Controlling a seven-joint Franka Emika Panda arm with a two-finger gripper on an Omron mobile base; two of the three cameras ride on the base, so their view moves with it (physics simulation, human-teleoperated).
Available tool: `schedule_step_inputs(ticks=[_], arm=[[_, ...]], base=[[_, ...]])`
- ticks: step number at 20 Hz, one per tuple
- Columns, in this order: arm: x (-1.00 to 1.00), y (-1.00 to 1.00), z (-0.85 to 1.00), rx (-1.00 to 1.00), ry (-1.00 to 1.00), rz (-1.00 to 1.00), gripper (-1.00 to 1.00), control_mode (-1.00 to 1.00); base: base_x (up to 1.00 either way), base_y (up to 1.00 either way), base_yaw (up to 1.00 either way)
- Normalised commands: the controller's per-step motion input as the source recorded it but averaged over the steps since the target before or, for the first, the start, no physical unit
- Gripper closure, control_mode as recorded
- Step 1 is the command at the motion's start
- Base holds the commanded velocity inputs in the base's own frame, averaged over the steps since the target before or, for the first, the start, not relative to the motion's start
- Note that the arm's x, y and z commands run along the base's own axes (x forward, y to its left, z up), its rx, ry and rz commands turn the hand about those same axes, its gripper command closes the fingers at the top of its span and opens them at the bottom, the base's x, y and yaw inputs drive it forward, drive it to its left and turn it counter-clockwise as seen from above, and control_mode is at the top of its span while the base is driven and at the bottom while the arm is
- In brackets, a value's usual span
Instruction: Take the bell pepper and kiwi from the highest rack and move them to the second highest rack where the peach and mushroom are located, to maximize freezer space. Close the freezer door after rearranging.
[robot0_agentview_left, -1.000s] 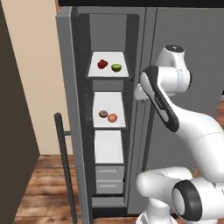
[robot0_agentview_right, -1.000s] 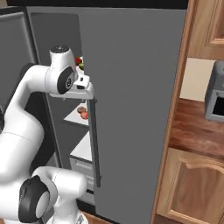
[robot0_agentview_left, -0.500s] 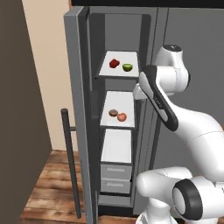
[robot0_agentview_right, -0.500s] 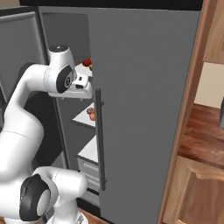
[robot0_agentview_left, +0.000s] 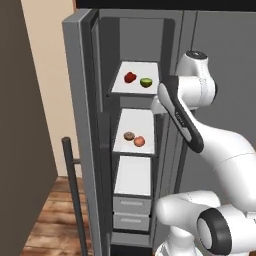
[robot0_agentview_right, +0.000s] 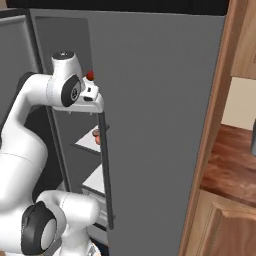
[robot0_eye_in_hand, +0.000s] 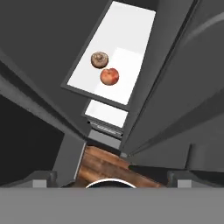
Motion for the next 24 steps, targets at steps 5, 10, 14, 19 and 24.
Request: schedule_step_inputs(ticks=[5, 10, 14, 19, 24], arm=[[0.0, 0.0, 0.0, 0.0, 0.0, 0.0, -1.0, 1.0], [0.0, 0.0, 0.0, 0.0, 0.0, 0.0, -1.0, 1.0], [0.0, 0.0, 0.0, 0.0, 0.0, 0.0, -1.0, 1.0], [0.0, 0.0, 0.0, 0.0, 0.0, 0.0, -1.0, 1.0], [0.0, 0.0, 0.0, 0.0, 0.0, 0.0, -1.0, 1.0]], base=[[0.58, -0.06, 0.05], [0.5, 0.33, 0.0], [0.39, 0.58, 0.0], [0.2, 0.52, 0.0], [0.12, 0.15, 0.0]])
